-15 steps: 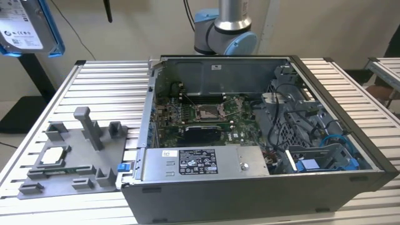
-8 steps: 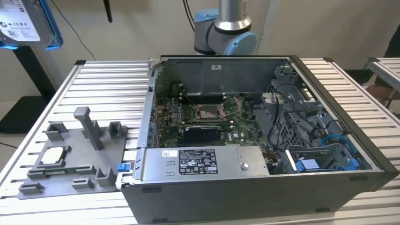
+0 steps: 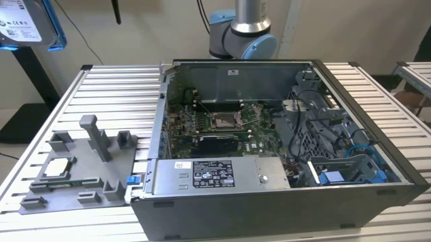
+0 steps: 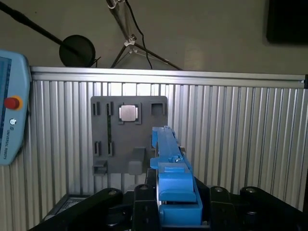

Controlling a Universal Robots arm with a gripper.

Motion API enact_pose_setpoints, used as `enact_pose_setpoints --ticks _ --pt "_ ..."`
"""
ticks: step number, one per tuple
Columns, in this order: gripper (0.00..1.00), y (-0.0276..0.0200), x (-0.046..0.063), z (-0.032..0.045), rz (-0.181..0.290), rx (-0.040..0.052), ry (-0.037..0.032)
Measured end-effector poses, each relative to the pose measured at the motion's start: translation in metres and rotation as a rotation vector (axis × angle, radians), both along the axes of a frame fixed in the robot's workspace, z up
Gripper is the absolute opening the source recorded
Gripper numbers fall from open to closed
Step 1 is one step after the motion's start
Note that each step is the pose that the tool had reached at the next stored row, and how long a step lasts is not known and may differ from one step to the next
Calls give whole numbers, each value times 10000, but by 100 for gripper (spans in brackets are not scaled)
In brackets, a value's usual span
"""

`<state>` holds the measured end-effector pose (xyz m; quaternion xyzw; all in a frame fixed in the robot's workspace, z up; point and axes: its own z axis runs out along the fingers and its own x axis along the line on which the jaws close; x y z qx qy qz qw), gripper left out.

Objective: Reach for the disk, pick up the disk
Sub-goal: 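Pick up the disk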

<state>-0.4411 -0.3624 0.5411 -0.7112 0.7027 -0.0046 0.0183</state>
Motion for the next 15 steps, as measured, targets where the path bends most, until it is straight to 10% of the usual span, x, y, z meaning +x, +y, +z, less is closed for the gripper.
enact_pose_setpoints --ticks 15 --pt "0 0 17 -1 0 1 2"
